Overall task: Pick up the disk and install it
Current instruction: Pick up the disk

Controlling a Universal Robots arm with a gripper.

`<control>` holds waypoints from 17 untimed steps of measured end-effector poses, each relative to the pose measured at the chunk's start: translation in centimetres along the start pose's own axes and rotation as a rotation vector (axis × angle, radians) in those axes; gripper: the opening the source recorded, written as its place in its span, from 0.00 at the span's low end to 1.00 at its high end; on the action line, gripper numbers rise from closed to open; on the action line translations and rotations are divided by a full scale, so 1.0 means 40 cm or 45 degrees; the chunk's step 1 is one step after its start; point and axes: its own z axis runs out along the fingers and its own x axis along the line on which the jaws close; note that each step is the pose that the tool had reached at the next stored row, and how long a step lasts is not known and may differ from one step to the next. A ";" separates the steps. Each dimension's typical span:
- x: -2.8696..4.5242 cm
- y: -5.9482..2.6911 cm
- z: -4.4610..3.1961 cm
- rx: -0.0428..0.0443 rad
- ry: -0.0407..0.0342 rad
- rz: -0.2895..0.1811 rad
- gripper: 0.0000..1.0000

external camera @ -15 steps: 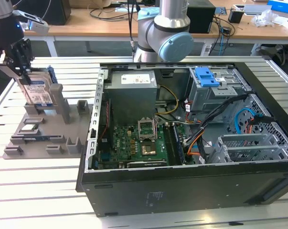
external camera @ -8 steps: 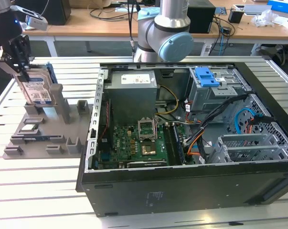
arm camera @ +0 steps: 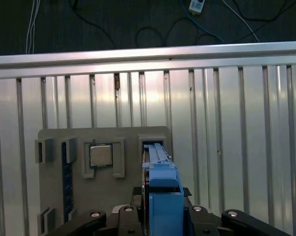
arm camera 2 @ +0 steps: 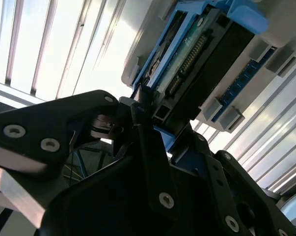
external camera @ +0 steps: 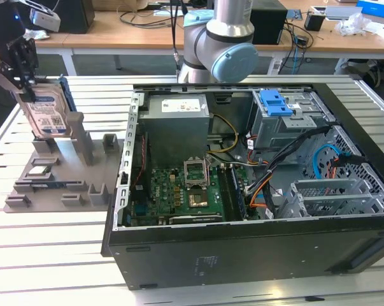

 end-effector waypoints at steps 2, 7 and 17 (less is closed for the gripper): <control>-0.001 0.000 -0.017 0.000 0.0000 0.000 0.37; 0.000 0.001 -0.061 0.000 -0.0042 0.000 0.37; 0.002 0.001 -0.146 -0.003 -0.0513 0.000 0.37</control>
